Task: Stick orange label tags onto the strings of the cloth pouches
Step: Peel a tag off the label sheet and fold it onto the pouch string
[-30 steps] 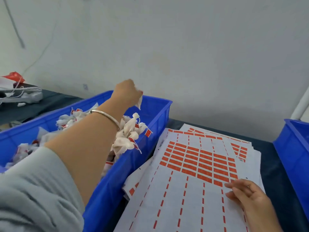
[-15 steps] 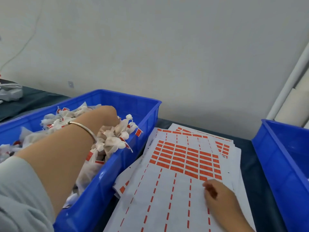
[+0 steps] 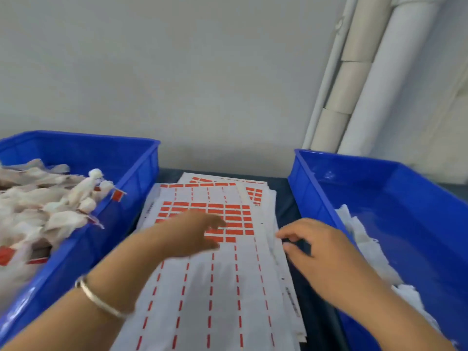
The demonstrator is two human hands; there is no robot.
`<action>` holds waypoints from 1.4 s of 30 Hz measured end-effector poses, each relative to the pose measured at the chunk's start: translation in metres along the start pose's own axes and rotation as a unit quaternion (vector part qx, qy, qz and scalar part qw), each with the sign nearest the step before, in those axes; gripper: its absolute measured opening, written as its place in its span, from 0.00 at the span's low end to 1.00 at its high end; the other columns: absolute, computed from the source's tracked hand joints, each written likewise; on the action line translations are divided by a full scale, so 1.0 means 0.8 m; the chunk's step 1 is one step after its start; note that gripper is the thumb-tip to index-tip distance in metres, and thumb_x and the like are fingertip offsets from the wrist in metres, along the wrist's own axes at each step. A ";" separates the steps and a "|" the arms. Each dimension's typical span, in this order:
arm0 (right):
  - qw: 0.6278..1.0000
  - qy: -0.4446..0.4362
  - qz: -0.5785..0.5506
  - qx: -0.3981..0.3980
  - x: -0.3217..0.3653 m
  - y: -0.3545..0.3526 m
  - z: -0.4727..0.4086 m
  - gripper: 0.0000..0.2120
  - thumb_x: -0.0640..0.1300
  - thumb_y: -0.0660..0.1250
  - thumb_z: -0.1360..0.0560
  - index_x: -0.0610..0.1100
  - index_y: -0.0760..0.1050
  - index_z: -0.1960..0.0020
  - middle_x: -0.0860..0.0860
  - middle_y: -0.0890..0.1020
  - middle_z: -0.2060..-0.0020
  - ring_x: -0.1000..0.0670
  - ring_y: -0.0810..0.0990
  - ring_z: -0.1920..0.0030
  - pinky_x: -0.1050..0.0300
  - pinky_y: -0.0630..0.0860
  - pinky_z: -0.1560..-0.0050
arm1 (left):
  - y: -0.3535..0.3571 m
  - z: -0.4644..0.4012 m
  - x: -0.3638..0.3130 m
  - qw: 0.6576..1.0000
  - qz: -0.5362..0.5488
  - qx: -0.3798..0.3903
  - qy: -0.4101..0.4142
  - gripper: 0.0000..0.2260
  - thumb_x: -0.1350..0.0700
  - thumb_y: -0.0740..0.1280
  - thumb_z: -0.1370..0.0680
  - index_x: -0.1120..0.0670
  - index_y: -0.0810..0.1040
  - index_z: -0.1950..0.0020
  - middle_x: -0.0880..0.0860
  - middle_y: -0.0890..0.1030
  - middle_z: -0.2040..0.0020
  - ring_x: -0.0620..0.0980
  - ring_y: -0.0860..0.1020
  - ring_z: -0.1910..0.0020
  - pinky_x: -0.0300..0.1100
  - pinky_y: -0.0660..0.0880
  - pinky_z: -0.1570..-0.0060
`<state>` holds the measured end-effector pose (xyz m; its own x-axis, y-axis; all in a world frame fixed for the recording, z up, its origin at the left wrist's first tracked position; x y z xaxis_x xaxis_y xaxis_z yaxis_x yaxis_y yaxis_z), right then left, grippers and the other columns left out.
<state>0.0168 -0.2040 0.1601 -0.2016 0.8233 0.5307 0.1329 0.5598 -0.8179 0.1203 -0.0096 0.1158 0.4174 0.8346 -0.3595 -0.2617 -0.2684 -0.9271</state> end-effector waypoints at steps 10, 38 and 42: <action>0.962 0.251 0.103 0.016 -0.196 -0.124 -0.031 0.11 0.37 0.60 0.21 0.47 0.79 0.48 0.49 0.81 0.46 0.49 0.78 0.46 0.59 0.73 0.51 | 0.165 -0.024 -0.019 0.992 -0.108 0.061 0.006 0.42 0.22 0.44 0.38 0.36 0.42 0.27 0.40 0.38 0.25 0.48 0.37 0.26 0.57 0.36 0.31; 0.973 0.106 0.141 -0.150 -0.148 -0.140 -0.096 0.14 0.42 0.64 0.23 0.47 0.76 0.67 0.52 0.74 0.65 0.52 0.73 0.63 0.59 0.67 0.65 | 0.168 -0.024 -0.028 0.995 -0.097 0.017 -0.014 0.36 0.25 0.42 0.33 0.37 0.45 0.26 0.40 0.40 0.24 0.47 0.38 0.26 0.54 0.34 0.31; 0.975 0.146 -0.069 -0.150 -0.082 -0.116 -0.126 0.10 0.41 0.66 0.25 0.47 0.79 0.65 0.48 0.80 0.65 0.51 0.76 0.66 0.58 0.73 0.66 | 0.139 -0.027 -0.032 0.999 0.036 -0.010 -0.037 0.25 0.35 0.59 0.26 0.37 0.61 0.30 0.40 0.57 0.26 0.47 0.57 0.27 0.52 0.52 0.29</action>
<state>0.1154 -0.3002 0.2238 0.0422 0.7053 0.7077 0.4113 0.6333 -0.6556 0.0994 -0.0712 0.0192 0.3324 0.8457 -0.4175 -0.2703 -0.3386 -0.9013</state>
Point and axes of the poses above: each hand's wrist, its own z-axis away from the middle knuckle, its own y-axis out of the palm, x = y × z, the point moved 4 cm from there along -z, towards the middle knuckle
